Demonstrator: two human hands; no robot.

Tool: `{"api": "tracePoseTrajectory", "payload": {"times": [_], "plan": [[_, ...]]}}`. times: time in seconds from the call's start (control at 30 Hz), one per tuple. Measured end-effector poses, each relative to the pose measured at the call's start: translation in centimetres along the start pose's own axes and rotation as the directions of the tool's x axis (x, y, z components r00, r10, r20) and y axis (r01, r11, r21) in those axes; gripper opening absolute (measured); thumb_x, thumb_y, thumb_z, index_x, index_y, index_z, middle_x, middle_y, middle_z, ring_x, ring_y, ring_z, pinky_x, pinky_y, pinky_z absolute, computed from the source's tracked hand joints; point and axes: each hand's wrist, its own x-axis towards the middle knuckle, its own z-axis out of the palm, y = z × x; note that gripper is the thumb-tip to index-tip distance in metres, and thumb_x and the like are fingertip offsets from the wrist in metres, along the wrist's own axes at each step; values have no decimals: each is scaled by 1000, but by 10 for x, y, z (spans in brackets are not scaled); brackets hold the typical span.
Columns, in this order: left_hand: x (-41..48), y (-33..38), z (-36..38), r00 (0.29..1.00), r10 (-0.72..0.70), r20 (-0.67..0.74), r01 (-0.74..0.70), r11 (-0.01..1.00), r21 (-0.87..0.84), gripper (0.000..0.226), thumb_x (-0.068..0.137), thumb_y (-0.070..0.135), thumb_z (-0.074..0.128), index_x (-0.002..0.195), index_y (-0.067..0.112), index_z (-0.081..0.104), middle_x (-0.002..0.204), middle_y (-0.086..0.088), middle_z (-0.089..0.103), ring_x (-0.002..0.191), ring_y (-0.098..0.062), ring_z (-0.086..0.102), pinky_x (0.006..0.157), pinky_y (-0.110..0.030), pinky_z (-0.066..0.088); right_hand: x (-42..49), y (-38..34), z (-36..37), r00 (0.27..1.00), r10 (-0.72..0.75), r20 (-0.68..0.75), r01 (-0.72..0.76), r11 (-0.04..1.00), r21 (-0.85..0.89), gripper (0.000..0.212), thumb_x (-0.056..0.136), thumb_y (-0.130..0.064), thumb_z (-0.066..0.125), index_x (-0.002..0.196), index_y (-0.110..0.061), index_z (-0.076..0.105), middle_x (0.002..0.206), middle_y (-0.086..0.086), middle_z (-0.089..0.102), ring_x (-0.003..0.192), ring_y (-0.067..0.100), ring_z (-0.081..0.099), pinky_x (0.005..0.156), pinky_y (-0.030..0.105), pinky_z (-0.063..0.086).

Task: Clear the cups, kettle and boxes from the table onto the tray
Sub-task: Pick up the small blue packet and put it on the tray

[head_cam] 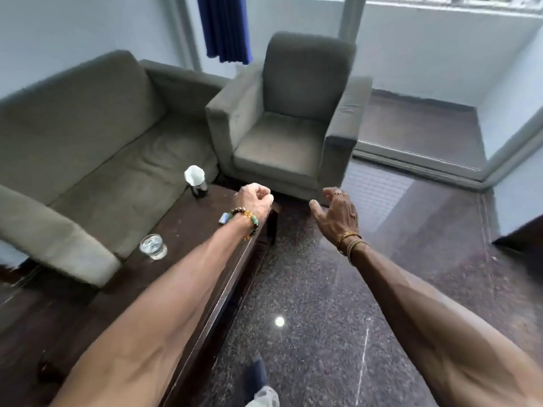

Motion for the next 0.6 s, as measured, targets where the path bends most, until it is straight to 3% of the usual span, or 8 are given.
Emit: {"api": "tracePoseTrajectory", "payload": {"times": [0.3,0.5,0.6], "plan": [[80,44,75,987,26,160,-17,998,-55,13,76,27,67,88,25,72,85,6,73,86,-15,68,78,-19,47,73,49,-16,991,137,-3,-137,986,-92,47,89,-42,65,126,-14,58,120,7,62,107,23,61,93,37,51],[136,83,93,979,33,201,-19,997,-69,9,76,30,67,84,29,70,82,9,72,79,-10,65,73,-16,43,136,56,-24,982,168,-87,-173,984,-52,47,89,-40,66,126,-12,58,118,8,62,104,22,61,92,36,52],[154,88,108,977,19,214,-7,998,-58,8,76,29,67,84,28,70,83,8,72,79,-10,64,73,-15,43,157,64,-15,982,181,-55,-183,982,-39,47,89,-39,65,127,-12,57,118,8,61,104,22,60,92,36,52]]}}
